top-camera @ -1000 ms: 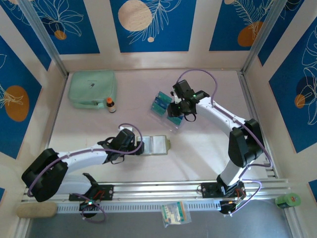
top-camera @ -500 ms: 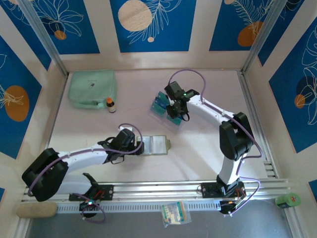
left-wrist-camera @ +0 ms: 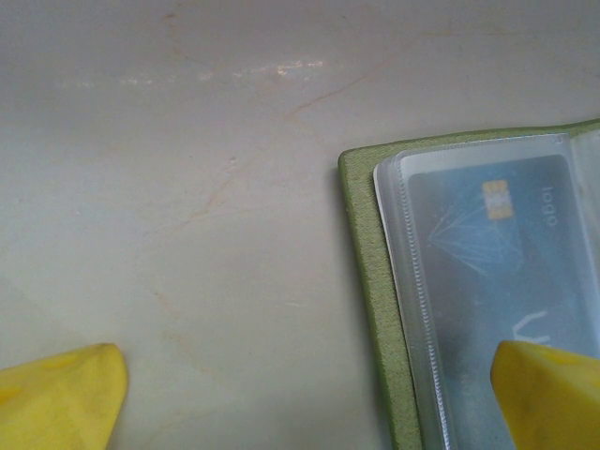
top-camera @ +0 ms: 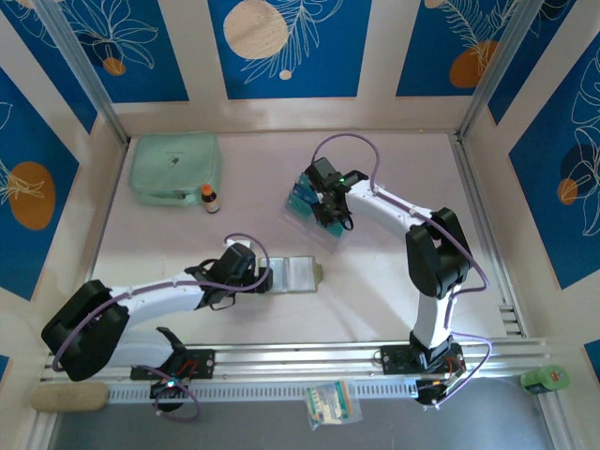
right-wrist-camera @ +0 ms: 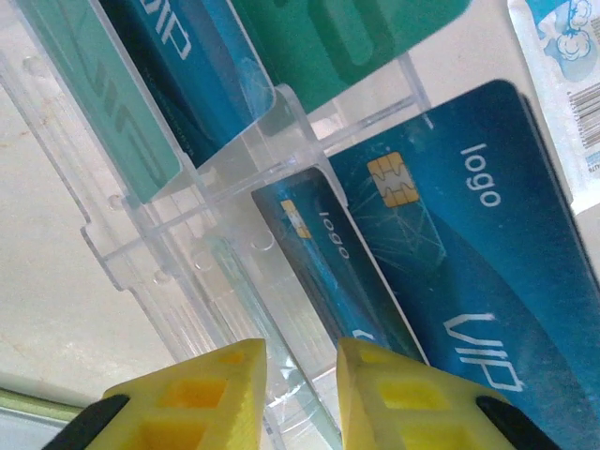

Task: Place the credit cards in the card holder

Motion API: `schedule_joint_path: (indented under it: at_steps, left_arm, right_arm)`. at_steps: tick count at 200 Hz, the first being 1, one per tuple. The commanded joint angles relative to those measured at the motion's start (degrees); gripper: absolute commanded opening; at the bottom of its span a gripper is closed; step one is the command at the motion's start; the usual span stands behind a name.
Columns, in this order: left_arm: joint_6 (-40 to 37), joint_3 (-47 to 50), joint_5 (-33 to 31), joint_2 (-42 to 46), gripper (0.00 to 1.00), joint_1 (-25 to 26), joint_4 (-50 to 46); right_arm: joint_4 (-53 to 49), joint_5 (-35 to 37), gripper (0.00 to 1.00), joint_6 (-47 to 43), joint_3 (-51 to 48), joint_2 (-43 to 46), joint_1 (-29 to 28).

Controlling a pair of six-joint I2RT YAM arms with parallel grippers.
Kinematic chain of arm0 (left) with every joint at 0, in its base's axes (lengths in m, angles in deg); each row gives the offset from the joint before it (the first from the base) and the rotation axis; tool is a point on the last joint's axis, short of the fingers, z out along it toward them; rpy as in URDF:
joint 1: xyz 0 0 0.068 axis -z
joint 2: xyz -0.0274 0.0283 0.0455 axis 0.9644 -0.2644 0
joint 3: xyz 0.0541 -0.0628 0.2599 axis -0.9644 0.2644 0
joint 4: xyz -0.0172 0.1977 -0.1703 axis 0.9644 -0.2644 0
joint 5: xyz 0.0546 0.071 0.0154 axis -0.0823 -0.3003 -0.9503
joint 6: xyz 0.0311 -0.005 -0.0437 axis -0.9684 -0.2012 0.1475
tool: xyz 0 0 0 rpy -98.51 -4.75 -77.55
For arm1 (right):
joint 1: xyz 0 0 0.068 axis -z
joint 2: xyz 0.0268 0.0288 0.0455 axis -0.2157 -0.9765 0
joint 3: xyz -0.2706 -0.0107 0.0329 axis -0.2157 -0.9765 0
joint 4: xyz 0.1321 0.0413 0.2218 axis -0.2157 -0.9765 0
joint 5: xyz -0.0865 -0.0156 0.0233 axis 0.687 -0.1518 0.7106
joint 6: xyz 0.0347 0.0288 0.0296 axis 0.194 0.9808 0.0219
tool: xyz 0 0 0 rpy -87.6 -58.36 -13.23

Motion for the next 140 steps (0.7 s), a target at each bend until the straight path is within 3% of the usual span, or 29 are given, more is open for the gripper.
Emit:
schedule_joint_path:
  at_steps: [1,140]
  left_arm:
    - [-0.24,0.53,-0.6,-0.14,1.0,-0.47,0.01]
    - [-0.32,0.79,-0.77,-0.18,1.0,-0.42,0.33]
  right_arm:
    - [-0.61,0.14,0.26,-0.82,1.41,-1.49,-0.17]
    - [-0.14,-0.21,0.19,-0.91,-1.3,0.69,-0.86]
